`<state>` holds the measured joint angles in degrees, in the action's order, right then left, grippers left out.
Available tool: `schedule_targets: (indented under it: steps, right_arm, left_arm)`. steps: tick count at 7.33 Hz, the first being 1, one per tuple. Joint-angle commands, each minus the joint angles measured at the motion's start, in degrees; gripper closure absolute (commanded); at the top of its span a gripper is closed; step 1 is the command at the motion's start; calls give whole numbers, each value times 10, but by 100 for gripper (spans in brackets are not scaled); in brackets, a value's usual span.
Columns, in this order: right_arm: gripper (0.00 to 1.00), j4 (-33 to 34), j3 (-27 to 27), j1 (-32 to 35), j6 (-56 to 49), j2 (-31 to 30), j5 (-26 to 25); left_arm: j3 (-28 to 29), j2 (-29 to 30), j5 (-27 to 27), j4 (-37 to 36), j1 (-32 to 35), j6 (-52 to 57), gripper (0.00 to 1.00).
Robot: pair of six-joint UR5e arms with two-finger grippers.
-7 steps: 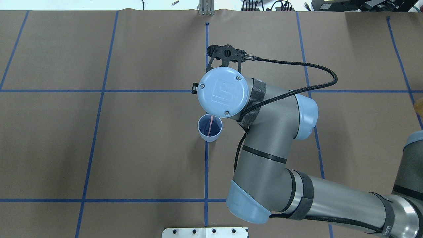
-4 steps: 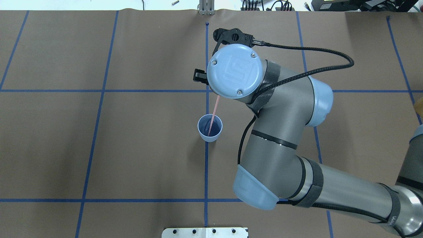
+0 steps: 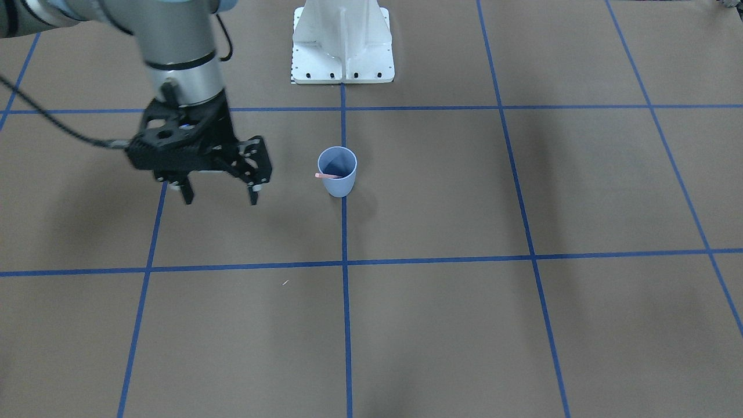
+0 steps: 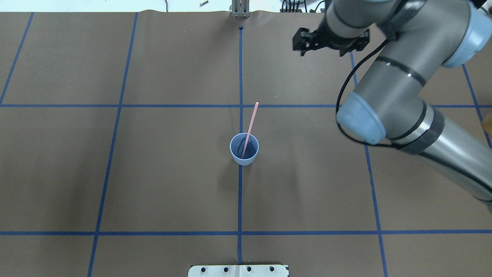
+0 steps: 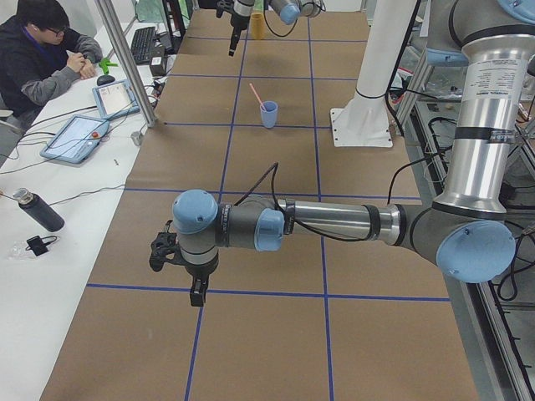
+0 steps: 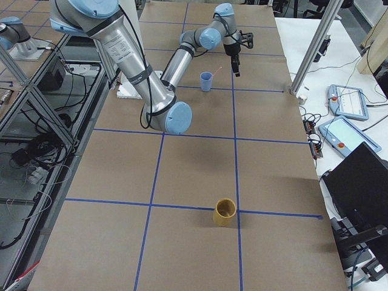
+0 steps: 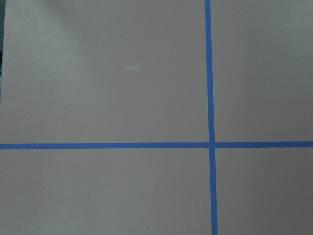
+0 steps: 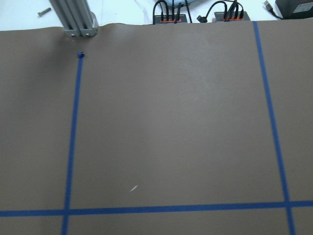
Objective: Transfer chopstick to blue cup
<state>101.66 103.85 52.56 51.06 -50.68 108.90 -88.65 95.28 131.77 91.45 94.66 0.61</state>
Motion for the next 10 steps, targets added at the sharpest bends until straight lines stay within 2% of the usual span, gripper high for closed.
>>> schedule_targets:
  steps: [1, 2, 3, 7, 10]
  right_arm:
    - [0, -24, -95, 130, -206, -44, 120]
    - [0, -71, -132, 171, -278, -83, 163]
    - [0, -96, -144, 206, -349, -133, 189]
    - [0, -103, -134, 320, -496, -316, 204]
    - [0, -103, -60, 325, -497, -422, 204]
  left_arm:
    - [-2, -1, 38, -11, 0, -3, 1]
    - [-7, -5, 43, -28, 0, -1, 1]
    - [-20, -13, 43, -44, -1, 0, 1]
    - [-21, -30, 41, -23, -2, 2, 1]
    - [-28, -43, 42, 8, -2, 4, 1]
